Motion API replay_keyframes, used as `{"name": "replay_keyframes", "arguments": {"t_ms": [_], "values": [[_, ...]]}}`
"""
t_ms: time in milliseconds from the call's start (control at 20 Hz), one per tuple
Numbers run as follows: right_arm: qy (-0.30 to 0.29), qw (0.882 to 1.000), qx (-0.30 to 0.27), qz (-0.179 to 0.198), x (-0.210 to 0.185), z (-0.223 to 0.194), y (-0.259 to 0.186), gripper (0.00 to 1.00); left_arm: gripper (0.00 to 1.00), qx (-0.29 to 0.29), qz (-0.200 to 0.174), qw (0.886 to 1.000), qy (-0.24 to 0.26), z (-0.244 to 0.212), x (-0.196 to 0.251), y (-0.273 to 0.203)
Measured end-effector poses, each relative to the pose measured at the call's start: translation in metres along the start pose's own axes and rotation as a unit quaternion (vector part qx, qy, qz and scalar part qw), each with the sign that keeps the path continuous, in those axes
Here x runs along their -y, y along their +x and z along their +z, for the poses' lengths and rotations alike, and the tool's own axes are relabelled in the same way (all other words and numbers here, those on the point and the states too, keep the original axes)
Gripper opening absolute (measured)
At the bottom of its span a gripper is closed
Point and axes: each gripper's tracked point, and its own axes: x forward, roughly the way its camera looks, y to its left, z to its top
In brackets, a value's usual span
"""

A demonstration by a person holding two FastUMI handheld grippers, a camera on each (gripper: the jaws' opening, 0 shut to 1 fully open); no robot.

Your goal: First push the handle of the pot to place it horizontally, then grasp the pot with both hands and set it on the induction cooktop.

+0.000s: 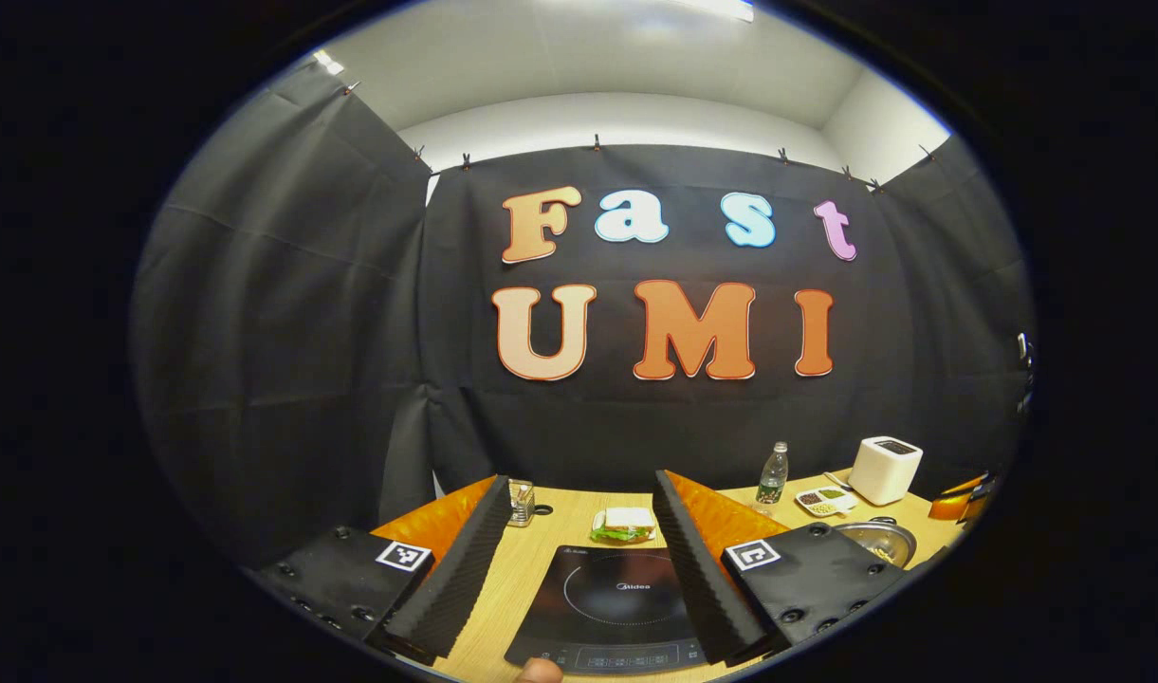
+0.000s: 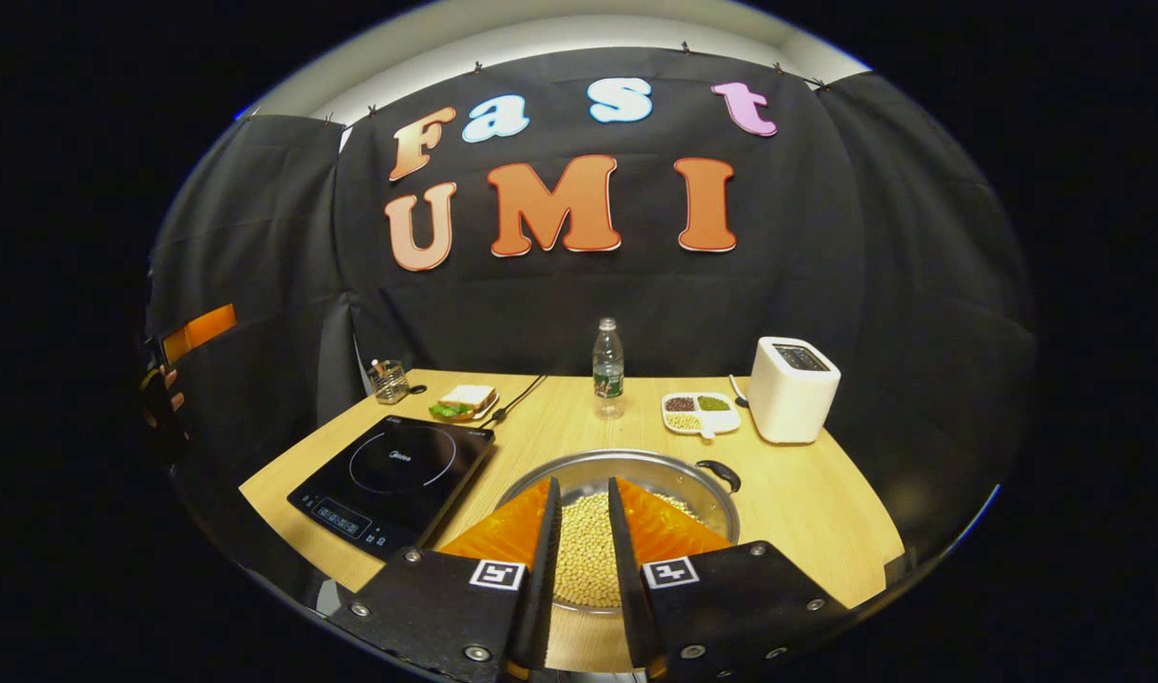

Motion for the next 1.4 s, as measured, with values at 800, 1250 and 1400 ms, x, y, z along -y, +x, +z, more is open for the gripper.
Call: {"name": "replay_keyframes", "arguments": {"t_ms": [800,1250,1400], "values": [[-0.026,0.987,-0.132,0.087,-0.054,-0.107,-0.001,0.23,0.97,-0.026,0.002,1.0,-0.004,-0.023,-0.004,-0.001],[-0.022,0.977,-0.184,0.108,-0.075,-0.151,0.001,0.23,0.98,-0.036,0.01,0.999,-0.004,-0.035,-0.012,-0.002],[-0.009,0.973,-0.201,0.114,-0.082,-0.163,0.006,0.23,0.97,-0.041,0.012,0.999,-0.001,-0.039,-0.014,-0.001]]}}
